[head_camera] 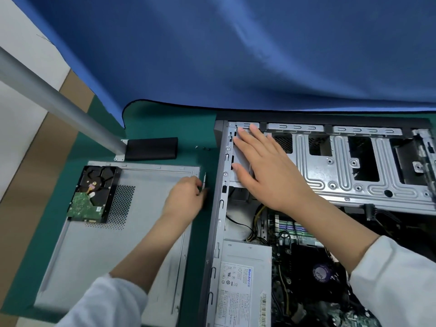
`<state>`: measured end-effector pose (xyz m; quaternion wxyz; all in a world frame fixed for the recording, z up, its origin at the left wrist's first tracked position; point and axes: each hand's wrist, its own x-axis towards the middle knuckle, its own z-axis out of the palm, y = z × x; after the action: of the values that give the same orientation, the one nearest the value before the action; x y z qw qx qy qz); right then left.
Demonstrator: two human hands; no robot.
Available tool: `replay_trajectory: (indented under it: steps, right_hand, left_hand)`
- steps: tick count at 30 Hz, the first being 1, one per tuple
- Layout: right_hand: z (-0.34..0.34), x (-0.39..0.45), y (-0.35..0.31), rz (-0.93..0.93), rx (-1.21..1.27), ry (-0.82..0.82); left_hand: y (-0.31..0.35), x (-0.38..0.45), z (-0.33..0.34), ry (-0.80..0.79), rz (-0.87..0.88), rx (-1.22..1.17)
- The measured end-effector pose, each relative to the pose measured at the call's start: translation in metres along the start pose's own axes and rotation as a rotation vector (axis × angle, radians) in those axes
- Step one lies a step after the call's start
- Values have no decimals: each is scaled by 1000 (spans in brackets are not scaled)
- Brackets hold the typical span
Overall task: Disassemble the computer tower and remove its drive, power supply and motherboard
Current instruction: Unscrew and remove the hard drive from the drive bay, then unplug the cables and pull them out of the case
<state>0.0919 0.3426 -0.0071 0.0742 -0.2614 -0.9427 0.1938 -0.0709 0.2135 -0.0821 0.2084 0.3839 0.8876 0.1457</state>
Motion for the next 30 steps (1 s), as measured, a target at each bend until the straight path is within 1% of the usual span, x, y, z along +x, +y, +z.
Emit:
replay_trajectory:
  steps: [3,6,9,13,16,20,21,23,26,28,30]
  right_hand:
    - [0,0,1,-4,3,9]
    - [1,-1,3,-5,3,13]
    - [3,-1,3,-4,1,17]
    - [2,0,4,-13,5,25]
    - [2,0,5,-17,10,36]
    - [2,-1,6,-30,80,40]
    - [0,-1,6,-24,140,47]
    - [-6,-6,6,22,343,83]
    - [-17,-19,4,57,571,140]
    - [-28,-32,0,19,618,141]
    - [-39,-46,-3,-45,567,96]
  left_hand:
    - [7,6,9,-26,-123,40]
    - [10,7,11,-37,-199,28]
    - [13,8,11,-64,-247,26]
    - [15,8,9,-95,-263,10]
    - [12,4,4,-28,-246,-136]
    - [19,-8,-23,82,-206,-422]
    - [24,-12,-33,85,-201,-522]
    - [39,-25,-55,103,-171,-672]
    - [66,-48,-84,159,-122,-756]
    - [86,-64,-91,113,-92,-788]
    - [108,-79,-87,25,-78,-816]
